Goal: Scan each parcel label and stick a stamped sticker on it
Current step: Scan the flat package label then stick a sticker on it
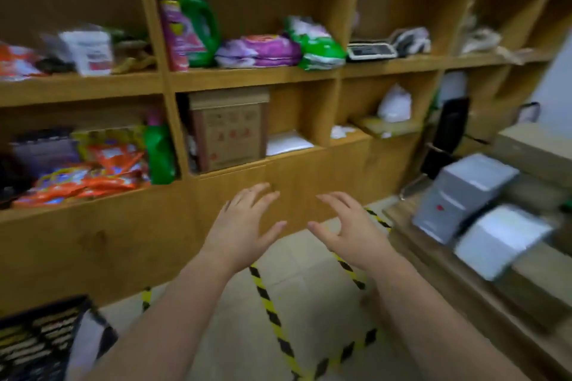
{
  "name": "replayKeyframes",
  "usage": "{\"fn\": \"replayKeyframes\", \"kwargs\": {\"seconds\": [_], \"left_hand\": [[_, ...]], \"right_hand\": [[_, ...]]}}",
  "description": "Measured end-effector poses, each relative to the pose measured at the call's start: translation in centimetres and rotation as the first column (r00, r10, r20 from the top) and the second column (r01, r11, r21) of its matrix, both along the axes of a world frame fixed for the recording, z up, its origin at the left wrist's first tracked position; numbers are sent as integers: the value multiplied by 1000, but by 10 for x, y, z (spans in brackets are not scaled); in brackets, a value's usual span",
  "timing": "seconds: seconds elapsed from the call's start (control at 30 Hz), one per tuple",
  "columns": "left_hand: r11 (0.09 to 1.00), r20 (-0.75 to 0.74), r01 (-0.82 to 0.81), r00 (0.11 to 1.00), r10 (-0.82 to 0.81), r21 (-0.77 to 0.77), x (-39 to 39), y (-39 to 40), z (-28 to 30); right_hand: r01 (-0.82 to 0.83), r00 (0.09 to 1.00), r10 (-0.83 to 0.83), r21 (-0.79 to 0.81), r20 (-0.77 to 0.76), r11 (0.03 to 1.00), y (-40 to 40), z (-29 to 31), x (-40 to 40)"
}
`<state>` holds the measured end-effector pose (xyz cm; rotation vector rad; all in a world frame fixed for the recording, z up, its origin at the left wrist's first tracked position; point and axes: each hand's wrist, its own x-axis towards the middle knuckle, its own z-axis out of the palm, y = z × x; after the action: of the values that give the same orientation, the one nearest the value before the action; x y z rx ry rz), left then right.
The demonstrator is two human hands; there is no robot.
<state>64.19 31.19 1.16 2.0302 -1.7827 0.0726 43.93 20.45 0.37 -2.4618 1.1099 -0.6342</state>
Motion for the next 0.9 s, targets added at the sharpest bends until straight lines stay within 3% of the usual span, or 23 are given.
{"fn": "replayKeyframes", "kwargs": {"seconds": [0.23, 0.43, 0.9], "left_hand": [[958, -72, 287, 955, -286, -5, -151, -150, -8], [910, -112, 414, 905, -410, 11, -232, -235, -20], [797, -62, 596, 803, -593, 92, -271, -454, -48]], "right_hand": [[276, 961, -274, 50, -37, 960, -82, -2, -166], [462, 885, -466, 117, 3, 879, -124, -13, -254], [715, 687, -727, 184, -6, 675, -295, -42, -290]]}}
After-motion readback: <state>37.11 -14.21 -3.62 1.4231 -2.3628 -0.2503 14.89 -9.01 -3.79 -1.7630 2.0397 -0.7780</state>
